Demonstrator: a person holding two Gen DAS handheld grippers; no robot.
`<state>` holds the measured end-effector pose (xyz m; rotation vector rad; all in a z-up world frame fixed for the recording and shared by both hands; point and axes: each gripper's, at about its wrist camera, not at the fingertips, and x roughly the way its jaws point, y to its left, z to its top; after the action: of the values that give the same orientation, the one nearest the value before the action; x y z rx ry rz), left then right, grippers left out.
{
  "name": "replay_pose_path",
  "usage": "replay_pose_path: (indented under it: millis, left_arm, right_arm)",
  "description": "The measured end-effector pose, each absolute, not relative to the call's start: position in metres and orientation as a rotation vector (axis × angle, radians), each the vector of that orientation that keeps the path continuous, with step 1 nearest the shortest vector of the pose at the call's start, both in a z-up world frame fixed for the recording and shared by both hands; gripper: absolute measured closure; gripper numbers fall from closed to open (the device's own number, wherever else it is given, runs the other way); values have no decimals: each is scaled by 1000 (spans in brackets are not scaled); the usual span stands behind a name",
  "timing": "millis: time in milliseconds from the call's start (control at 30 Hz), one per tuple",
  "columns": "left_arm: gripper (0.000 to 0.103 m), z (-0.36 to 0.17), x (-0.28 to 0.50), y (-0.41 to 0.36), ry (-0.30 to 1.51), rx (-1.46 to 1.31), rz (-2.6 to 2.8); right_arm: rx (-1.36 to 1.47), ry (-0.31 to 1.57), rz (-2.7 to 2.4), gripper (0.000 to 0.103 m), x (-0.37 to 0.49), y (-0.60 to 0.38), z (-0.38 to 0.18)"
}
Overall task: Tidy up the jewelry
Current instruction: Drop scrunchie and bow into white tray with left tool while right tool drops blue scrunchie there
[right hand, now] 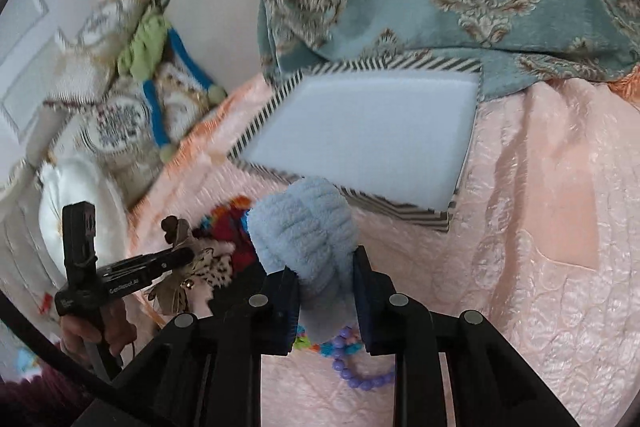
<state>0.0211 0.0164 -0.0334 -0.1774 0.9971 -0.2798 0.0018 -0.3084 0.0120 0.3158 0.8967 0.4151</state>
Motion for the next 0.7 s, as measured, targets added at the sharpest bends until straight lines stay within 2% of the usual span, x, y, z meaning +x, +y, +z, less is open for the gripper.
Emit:
replay_pose_path:
  millis: [433,700]
  left_arm:
    - [83,28,50,8,881,-222,-331]
    - [83,29,140,-24,906,-252,-326]
  right_arm:
    - [375,847,294,81,25,-321,34]
    - [402,890,217,81,87,-322,10]
